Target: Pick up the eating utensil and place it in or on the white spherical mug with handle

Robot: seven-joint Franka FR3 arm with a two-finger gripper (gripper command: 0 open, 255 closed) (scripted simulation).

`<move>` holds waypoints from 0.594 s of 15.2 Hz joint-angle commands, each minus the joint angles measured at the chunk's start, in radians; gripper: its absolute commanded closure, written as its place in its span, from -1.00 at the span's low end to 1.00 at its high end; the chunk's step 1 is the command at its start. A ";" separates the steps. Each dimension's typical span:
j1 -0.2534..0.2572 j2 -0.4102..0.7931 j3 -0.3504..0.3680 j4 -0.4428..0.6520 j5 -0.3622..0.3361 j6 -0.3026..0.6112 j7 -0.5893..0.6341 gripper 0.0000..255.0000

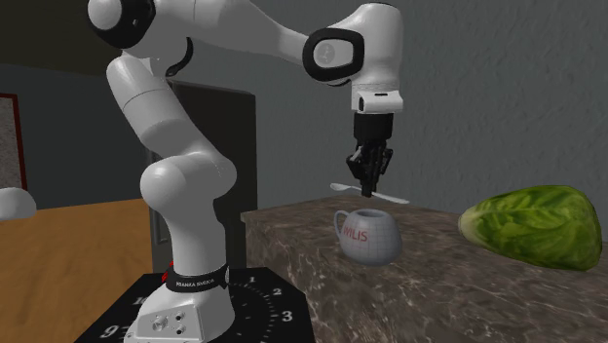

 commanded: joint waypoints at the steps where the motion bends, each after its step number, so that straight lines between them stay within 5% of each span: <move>1: 0.000 0.009 -0.001 -0.024 0.002 0.032 -0.008 1.00; 9: 0.002 0.028 0.000 -0.068 0.010 0.095 -0.021 1.00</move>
